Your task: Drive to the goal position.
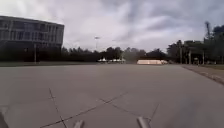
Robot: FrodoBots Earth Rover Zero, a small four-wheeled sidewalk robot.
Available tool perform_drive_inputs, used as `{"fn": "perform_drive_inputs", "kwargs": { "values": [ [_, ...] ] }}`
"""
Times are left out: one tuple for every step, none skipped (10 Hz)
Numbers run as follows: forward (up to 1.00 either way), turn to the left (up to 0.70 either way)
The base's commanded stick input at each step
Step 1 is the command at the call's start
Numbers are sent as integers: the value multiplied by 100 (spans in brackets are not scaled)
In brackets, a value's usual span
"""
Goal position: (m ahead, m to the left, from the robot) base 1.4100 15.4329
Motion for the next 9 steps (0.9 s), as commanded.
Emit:
{"fn": "perform_drive_inputs", "kwargs": {
  "values": [
    [0,45],
    [0,45],
    [0,45],
    [0,45],
    [0,45],
    [0,45],
    [0,45],
    [0,45],
    [0,45]
  ]
}}
